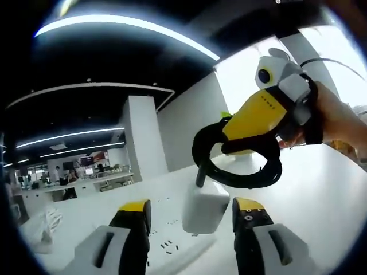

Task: Straighten the power strip on the desk, plug the charger into it

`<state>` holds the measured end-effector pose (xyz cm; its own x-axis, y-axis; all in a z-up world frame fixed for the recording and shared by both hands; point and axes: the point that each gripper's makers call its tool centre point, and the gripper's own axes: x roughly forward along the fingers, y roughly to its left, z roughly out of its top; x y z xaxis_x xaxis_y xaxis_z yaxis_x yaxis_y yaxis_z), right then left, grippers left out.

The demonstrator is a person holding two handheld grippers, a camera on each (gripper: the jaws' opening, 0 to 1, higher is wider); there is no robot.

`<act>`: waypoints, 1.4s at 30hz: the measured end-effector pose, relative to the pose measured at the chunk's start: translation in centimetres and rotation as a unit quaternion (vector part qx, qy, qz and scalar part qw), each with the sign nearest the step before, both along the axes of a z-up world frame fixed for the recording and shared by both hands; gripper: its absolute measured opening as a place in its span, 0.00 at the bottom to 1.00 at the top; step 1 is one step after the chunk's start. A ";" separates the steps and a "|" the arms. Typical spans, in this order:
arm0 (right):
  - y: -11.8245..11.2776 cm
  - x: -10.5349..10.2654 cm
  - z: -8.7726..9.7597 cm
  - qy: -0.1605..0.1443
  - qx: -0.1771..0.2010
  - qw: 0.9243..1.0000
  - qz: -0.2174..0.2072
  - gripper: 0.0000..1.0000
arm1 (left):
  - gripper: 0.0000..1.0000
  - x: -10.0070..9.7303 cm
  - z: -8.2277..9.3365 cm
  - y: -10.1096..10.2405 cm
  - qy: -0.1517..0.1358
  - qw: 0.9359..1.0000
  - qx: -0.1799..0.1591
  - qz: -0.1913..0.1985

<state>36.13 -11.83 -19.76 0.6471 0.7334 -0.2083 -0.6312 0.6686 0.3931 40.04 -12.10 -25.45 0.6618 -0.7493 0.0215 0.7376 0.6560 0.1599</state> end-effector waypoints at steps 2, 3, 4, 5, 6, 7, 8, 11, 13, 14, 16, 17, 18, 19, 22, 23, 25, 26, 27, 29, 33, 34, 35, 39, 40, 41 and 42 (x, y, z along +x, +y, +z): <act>0.1 0.0 0.0 0.000 0.001 1.000 0.000 0.07 | 0.54 0.0 -0.1 -0.1 -0.002 1.000 0.003 -0.003; 0.1 0.0 0.0 0.000 0.001 1.000 0.000 0.07 | 0.54 -0.1 -0.1 -0.2 -0.003 1.000 0.003 -0.004; 0.1 0.0 0.1 -0.001 0.002 1.000 0.000 0.07 | 0.54 -0.1 -0.2 -0.2 -0.002 1.000 0.004 -0.005; 0.1 0.1 0.1 -0.001 0.002 1.000 0.000 0.07 | 0.54 -0.2 -0.2 -0.3 -0.002 1.000 0.003 -0.007; 0.1 0.1 0.1 -0.001 0.003 1.000 0.000 0.07 | 0.53 -0.2 -0.2 -0.3 -0.003 1.000 0.003 -0.008; 0.2 0.1 0.1 -0.001 0.003 1.000 -0.001 0.07 | 0.53 -0.3 -0.1 -0.4 -0.005 1.000 0.003 -0.009; 0.2 0.1 0.1 -0.001 0.004 1.000 -0.001 0.07 | 0.52 -0.4 -0.1 -0.5 -0.007 1.000 0.004 -0.010; 0.1 0.3 0.1 0.000 0.006 1.000 -0.001 0.07 | 0.50 -0.4 -0.1 -0.6 -0.014 1.000 0.007 -0.008; 0.0 0.3 0.1 0.000 0.006 1.000 -0.001 0.07 | 0.47 -0.4 -0.1 -0.6 -0.017 1.000 0.011 -0.007; 0.0 0.3 0.1 0.000 0.006 1.000 -0.002 0.07 | 0.45 -0.4 -0.2 -0.6 -0.019 1.000 0.012 -0.005; -0.1 0.4 0.1 0.000 0.007 1.000 -0.002 0.07 | 0.42 -0.3 -0.2 -0.5 -0.020 1.000 0.012 -0.003; -0.1 0.3 0.0 -0.001 0.007 1.000 -0.003 0.07 | 0.40 -0.3 -0.1 -0.5 -0.020 1.000 0.011 -0.002; -0.1 0.2 0.0 -0.001 0.007 1.000 -0.003 0.07 | 0.40 -0.4 -0.1 -0.5 -0.020 1.000 0.009 -0.005; -0.1 0.1 0.0 -0.001 0.007 1.000 -0.003 0.07 | 0.39 -0.4 -0.1 -0.6 -0.021 1.000 0.009 -0.006; -0.2 0.2 0.0 -0.001 0.008 1.000 -0.004 0.07 | 0.37 -0.5 0.0 -0.7 -0.025 1.000 0.012 -0.007; -0.2 0.2 0.0 -0.001 0.008 1.000 -0.004 0.07 | 0.36 -0.5 0.0 -0.7 -0.026 1.000 0.013 -0.008; -0.2 0.2 0.1 -0.001 0.010 1.000 -0.005 0.07 | 0.33 -0.6 0.0 -0.8 -0.025 1.000 0.014 -0.011; -0.1 0.2 0.1 -0.002 0.010 1.000 -0.005 0.07 | 0.32 -0.6 0.0 -0.8 -0.025 1.000 0.014 -0.011; -0.1 0.1 0.1 -0.002 0.010 1.000 -0.004 0.07 | 0.32 -0.6 0.0 -0.8 -0.025 1.000 0.013 -0.012; 0.0 0.1 0.2 -0.003 0.010 1.000 -0.005 0.07 | 0.32 -0.7 0.0 -0.8 -0.025 1.000 0.012 -0.014; 0.0 0.2 0.2 -0.002 0.009 1.000 -0.004 0.07 | 0.30 -0.6 0.0 -0.8 -0.028 0.999 0.017 -0.018; 0.0 0.2 0.2 -0.002 0.009 1.000 -0.004 0.07 | 0.30 -0.7 0.0 -0.8 -0.029 0.999 0.017 -0.020; 0.1 0.1 0.2 -0.002 0.009 1.000 -0.005 0.07 | 0.30 -0.7 0.0 -0.8 -0.030 0.999 0.018 -0.023; 0.2 0.1 0.1 -0.002 0.005 1.000 -0.005 0.07 | 0.29 -0.8 -0.1 -1.0 -0.031 0.998 0.023 -0.039; 0.2 0.1 0.1 -0.002 0.002 1.000 -0.005 0.07 | 0.29 -1.1 -0.2 -0.9 -0.030 0.998 0.026 -0.045; 0.2 0.2 0.1 -0.003 0.000 1.000 -0.006 0.07 | 0.28 -1.1 -0.2 -0.9 -0.030 0.998 0.030 -0.050; 0.2 0.3 0.0 -0.003 -0.001 1.000 -0.006 0.07 | 0.28 -1.1 -0.2 -1.0 -0.030 0.998 0.033 -0.054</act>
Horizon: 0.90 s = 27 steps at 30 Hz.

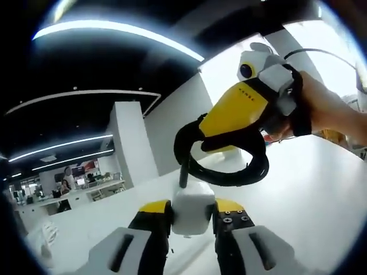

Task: Straighten the power strip on the desk, plug the charger into it

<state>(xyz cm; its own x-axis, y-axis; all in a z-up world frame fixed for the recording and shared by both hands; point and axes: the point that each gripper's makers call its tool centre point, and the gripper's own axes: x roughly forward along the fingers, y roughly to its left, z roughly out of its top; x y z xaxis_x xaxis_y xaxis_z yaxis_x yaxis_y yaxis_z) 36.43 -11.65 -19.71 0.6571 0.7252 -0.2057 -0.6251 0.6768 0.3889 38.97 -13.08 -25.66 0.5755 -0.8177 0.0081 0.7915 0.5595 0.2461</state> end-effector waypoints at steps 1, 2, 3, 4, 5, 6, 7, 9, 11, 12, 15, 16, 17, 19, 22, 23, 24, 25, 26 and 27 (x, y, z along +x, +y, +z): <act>0.0 0.0 0.0 0.001 0.000 1.000 0.001 0.07 | 0.28 0.0 0.0 -0.1 0.001 1.000 0.003 -0.007; 0.0 0.1 0.0 0.001 -0.001 1.000 0.001 0.07 | 0.27 -0.1 -0.1 -0.1 0.002 1.000 0.006 -0.016; 0.1 0.1 -0.1 0.001 -0.003 1.000 0.001 0.07 | 0.27 -0.1 -0.2 -0.1 0.004 1.000 0.008 -0.023; 0.1 0.1 -0.1 0.002 -0.005 1.000 0.001 0.07 | 0.27 -0.1 -0.2 -0.1 0.005 1.000 0.011 -0.028; 0.1 0.2 -0.1 0.002 -0.007 1.000 0.002 0.07 | 0.27 -0.1 -0.3 -0.1 0.007 0.999 0.013 -0.034; 0.1 0.3 -0.1 0.003 -0.009 1.000 0.002 0.07 | 0.27 -0.1 -0.4 -0.1 0.008 0.999 0.017 -0.042; 0.1 0.4 -0.2 0.004 -0.011 1.000 0.003 0.07 | 0.27 0.0 -0.4 -0.1 0.009 0.998 0.021 -0.050; 0.1 0.5 -0.2 0.005 -0.012 1.000 0.004 0.07 | 0.27 0.5 -0.4 -0.2 0.014 0.997 0.027 -0.067; 0.2 0.5 -0.2 0.006 -0.013 1.000 0.003 0.07 | 0.26 0.2 -0.8 -0.3 0.027 0.995 0.032 -0.089; 0.2 0.6 -0.2 0.007 -0.014 1.000 0.004 0.07 | 0.26 -0.7 -1.0 0.1 0.034 0.993 0.037 -0.103; 0.4 0.8 -0.2 0.007 -0.017 1.000 0.003 0.07 | 0.26 -0.3 -0.9 0.2 0.047 0.990 0.044 -0.128; 0.3 0.9 -0.1 0.008 -0.019 1.000 0.002 0.07 | 0.26 -0.2 -0.9 0.1 0.055 0.988 0.045 -0.139; 0.3 1.0 -0.1 0.008 -0.020 1.000 0.002 0.07 | 0.26 0.3 -0.8 0.3 0.061 0.986 0.045 -0.151; 0.2 1.4 0.1 0.008 -0.021 1.000 0.001 0.07 | 0.26 0.9 -0.6 0.2 0.083 0.980 0.040 -0.174; 0.1 1.9 0.2 0.007 -0.024 1.000 -0.003 0.07 | 0.26 1.0 -0.3 -0.2 0.098 0.974 0.034 -0.200; 0.1 2.0 0.2 0.007 -0.026 1.000 -0.004 0.07 | 0.26 1.0 -0.4 -0.3 0.105 0.972 0.036 -0.209; -0.1 2.4 0.2 0.008 -0.029 1.000 -0.007 0.07 | 0.26 1.3 -0.5 -0.5 0.108 0.970 0.038 -0.213; -0.1 2.6 0.1 0.008 -0.029 1.000 -0.008 0.07 | 0.26 1.2 -0.5 -0.6 0.109 0.969 0.041 -0.217; -0.2 2.7 0.1 0.009 -0.029 0.999 -0.009 0.07 | 0.26 0.9 -0.6 -0.7 0.113 0.967 0.046 -0.226; -0.3 2.8 0.1 0.010 -0.028 1.000 -0.010 0.07 | 0.26 1.0 -0.6 -0.8 0.119 0.964 0.048 -0.234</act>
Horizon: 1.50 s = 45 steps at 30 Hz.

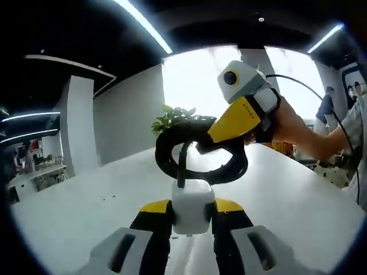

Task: Straighten the power strip on the desk, plug the charger into it

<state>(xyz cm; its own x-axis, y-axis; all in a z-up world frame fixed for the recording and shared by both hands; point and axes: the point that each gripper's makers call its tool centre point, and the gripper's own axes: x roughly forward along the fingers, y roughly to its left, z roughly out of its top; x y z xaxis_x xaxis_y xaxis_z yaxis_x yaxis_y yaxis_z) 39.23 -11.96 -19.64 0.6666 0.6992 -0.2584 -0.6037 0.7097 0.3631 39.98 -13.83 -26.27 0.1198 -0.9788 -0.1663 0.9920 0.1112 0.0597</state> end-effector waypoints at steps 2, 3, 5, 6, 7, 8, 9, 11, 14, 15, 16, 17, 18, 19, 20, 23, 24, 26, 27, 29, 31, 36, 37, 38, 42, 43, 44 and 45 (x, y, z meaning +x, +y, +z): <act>-0.1 0.2 0.0 0.001 0.003 1.000 -0.002 0.07 | 0.26 0.1 -0.1 0.0 0.008 1.000 0.003 -0.012; -0.1 0.4 -0.1 0.002 0.004 1.000 -0.002 0.07 | 0.26 -0.1 -0.2 -0.1 0.014 1.000 0.007 -0.021; -0.2 0.8 -0.1 0.004 0.007 1.000 -0.004 0.07 | 0.26 -0.8 -0.5 0.1 0.024 0.999 0.009 -0.031; -0.2 1.1 -0.1 0.005 0.007 1.000 -0.004 0.07 | 0.26 -0.9 -0.6 0.1 0.027 0.999 0.012 -0.035; -0.2 1.3 -0.1 0.005 0.006 1.000 -0.005 0.07 | 0.26 -1.0 -0.7 0.1 0.032 0.999 0.015 -0.039; -0.2 1.4 -0.2 0.006 0.007 1.000 -0.005 0.07 | 0.26 -1.0 -0.7 0.1 0.035 0.998 0.016 -0.041; -0.2 1.5 -0.2 0.006 0.007 1.000 -0.006 0.07 | 0.26 -0.9 -0.7 0.0 0.038 0.998 0.017 -0.042; -0.2 1.6 -0.3 0.007 0.007 1.000 -0.008 0.07 | 0.26 -0.9 -0.8 0.0 0.038 0.998 0.021 -0.047; -0.2 1.8 -0.3 0.006 0.009 1.000 -0.010 0.07 | 0.26 -0.8 -0.8 0.0 0.045 0.997 0.022 -0.056; -0.3 2.0 -0.2 0.004 0.008 1.000 -0.012 0.07 | 0.26 -0.7 -0.8 -0.1 0.040 0.997 0.024 -0.056; -0.3 2.2 -0.1 0.002 0.009 1.000 -0.014 0.07 | 0.26 -0.6 -0.7 -0.1 0.040 0.997 0.023 -0.057; -0.4 2.4 -0.1 0.003 0.011 1.000 -0.015 0.07 | 0.26 -0.7 -0.7 -0.2 0.045 0.997 0.021 -0.063; -0.4 2.6 0.0 0.002 0.011 1.000 -0.017 0.07 | 0.26 -0.2 -0.6 -0.3 0.050 0.996 0.020 -0.066; -0.4 2.8 0.0 0.001 0.009 1.000 -0.019 0.07 | 0.26 0.2 -0.6 -0.4 0.050 0.996 0.020 -0.066; -0.4 2.9 0.0 -0.001 0.006 1.000 -0.021 0.07 | 0.26 0.8 -0.5 -0.5 0.051 0.996 0.020 -0.068; -0.4 3.1 0.0 -0.003 0.001 1.000 -0.025 0.07 | 0.26 1.8 -0.4 -0.7 0.053 0.996 0.019 -0.073; -0.4 3.1 0.0 -0.003 0.000 1.000 -0.026 0.07 | 0.26 2.1 -0.3 -0.7 0.053 0.996 0.020 -0.076; -0.5 3.3 0.0 -0.005 -0.001 1.000 -0.027 0.07 | 0.26 2.5 -0.3 -0.9 0.056 0.995 0.016 -0.080; -0.5 3.3 0.0 -0.006 -0.002 1.000 -0.028 0.07 | 0.26 2.6 -0.3 -1.0 0.057 0.995 0.015 -0.081; -0.5 3.4 -0.2 -0.005 -0.003 1.000 -0.030 0.07 | 0.26 2.9 -0.5 -1.1 0.059 0.995 0.014 -0.084; -0.7 3.6 -0.5 -0.003 -0.002 1.000 -0.031 0.07 | 0.26 3.1 -0.7 -1.2 0.055 0.995 0.018 -0.085; -0.6 3.8 -0.7 0.000 0.002 1.000 -0.031 0.07 | 0.26 3.3 -1.0 -1.0 0.048 0.995 0.023 -0.086; -0.6 3.8 -0.8 0.000 0.002 1.000 -0.031 0.07 | 0.26 3.3 -1.0 -1.0 0.048 0.995 0.022 -0.086; -0.6 3.8 -0.8 -0.001 0.001 1.000 -0.031 0.07 | 0.26 3.3 -1.0 -1.0 0.047 0.995 0.021 -0.086; -0.5 3.7 -1.0 -0.003 -0.007 0.999 -0.032 0.07 | 0.26 3.4 -1.2 -1.1 0.041 0.995 0.024 -0.088; -0.5 3.7 -1.0 -0.003 -0.009 0.999 -0.033 0.07 | 0.26 3.3 -1.3 -1.1 0.039 0.995 0.026 -0.089; -0.5 3.7 -1.1 -0.003 -0.011 0.999 -0.033 0.07 | 0.26 3.3 -1.3 -1.2 0.037 0.995 0.027 -0.090; -0.5 3.7 -1.1 -0.004 -0.013 0.999 -0.034 0.07 | 0.26 3.3 -1.4 -1.2 0.034 0.995 0.028 -0.091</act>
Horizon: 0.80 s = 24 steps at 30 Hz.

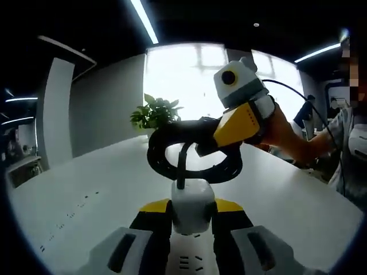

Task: Straighten the power strip on the desk, plug the charger into it

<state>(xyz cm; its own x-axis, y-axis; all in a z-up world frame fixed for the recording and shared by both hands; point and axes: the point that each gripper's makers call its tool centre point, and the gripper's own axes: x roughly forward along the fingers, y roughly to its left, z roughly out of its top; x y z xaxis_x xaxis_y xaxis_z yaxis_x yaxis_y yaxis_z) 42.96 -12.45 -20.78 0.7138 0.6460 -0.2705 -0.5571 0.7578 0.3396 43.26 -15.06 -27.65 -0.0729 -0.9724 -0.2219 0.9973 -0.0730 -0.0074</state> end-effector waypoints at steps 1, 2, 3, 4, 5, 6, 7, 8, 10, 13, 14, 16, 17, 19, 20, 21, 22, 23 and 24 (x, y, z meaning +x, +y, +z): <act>0.0 0.0 -0.1 -0.001 -0.003 1.000 -0.001 0.07 | 0.26 0.0 -0.1 0.0 -0.003 1.000 0.001 -0.001; 0.0 0.0 -0.1 -0.003 -0.006 1.000 -0.003 0.07 | 0.26 0.1 -0.1 -0.1 -0.005 1.000 0.001 -0.002; 0.0 0.0 -0.1 -0.004 -0.005 1.000 -0.003 0.07 | 0.26 0.1 0.0 0.0 -0.005 1.000 0.001 -0.003; 0.0 0.0 -0.1 -0.003 -0.005 1.000 -0.004 0.07 | 0.26 0.2 -0.1 0.0 -0.011 1.000 0.005 -0.003; 0.0 0.0 -0.2 -0.003 -0.005 1.000 -0.004 0.07 | 0.26 0.2 -0.1 0.0 -0.015 1.000 0.006 -0.004; 0.1 0.1 -0.2 -0.003 -0.002 1.000 -0.003 0.07 | 0.26 0.2 -0.1 0.0 -0.014 1.000 0.007 -0.005; 0.1 0.1 -0.2 -0.003 -0.002 1.000 -0.003 0.07 | 0.26 0.2 -0.1 0.0 -0.017 1.000 0.009 -0.006; 0.1 0.1 -0.2 -0.003 -0.002 1.000 -0.003 0.07 | 0.26 0.2 -0.1 0.0 -0.019 1.000 0.011 -0.007; 0.0 0.0 -0.3 -0.005 -0.005 1.000 -0.004 0.07 | 0.26 0.2 -0.2 0.0 -0.021 1.000 0.013 -0.010; -0.1 -0.4 -0.8 -0.005 -0.010 1.000 -0.006 0.07 | 0.26 0.1 -0.6 -0.1 -0.030 0.999 0.017 -0.014; -0.2 -0.6 -0.8 -0.005 -0.009 1.000 -0.006 0.07 | 0.26 0.0 -0.6 -0.2 -0.030 0.999 0.015 -0.016; -0.3 -0.6 -0.8 -0.005 -0.010 1.000 -0.006 0.07 | 0.25 -0.1 -0.6 -0.3 -0.045 0.999 0.021 -0.021; -0.3 -0.6 -0.8 -0.006 -0.010 1.000 -0.006 0.07 | 0.25 -0.2 -0.6 -0.4 -0.048 0.998 0.023 -0.021; -0.4 -0.6 -0.9 -0.006 -0.011 1.000 -0.006 0.07 | 0.25 -0.2 -0.7 -0.4 -0.056 0.998 0.028 -0.022; -0.4 -0.7 -1.0 -0.007 -0.012 1.000 -0.005 0.07 | 0.25 -0.2 -0.7 -0.4 -0.061 0.997 0.031 -0.022; -0.4 -0.8 -1.6 -0.003 -0.029 1.000 -0.003 0.07 | 0.25 -0.1 -1.2 -0.3 -0.075 0.996 0.047 -0.022; -0.4 -0.9 -2.2 0.002 -0.045 0.999 0.000 0.08 | 0.25 0.0 -1.6 -0.4 -0.097 0.994 0.054 -0.022; -0.2 -0.9 -1.8 -0.012 -0.027 1.000 -0.004 0.08 | 0.25 -0.1 -1.3 -0.5 -0.078 0.996 0.050 -0.020; -0.2 -1.0 -1.9 -0.014 -0.026 1.000 -0.004 0.08 | 0.25 -0.1 -1.2 -0.8 -0.078 0.996 0.045 -0.020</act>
<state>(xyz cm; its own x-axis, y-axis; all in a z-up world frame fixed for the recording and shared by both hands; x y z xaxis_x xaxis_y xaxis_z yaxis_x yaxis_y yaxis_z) 41.92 -12.68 -22.64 0.7263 0.6264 -0.2830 -0.5601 0.7780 0.2845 43.17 -15.88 -28.81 -0.0690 -0.9448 -0.3203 0.9831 -0.1190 0.1392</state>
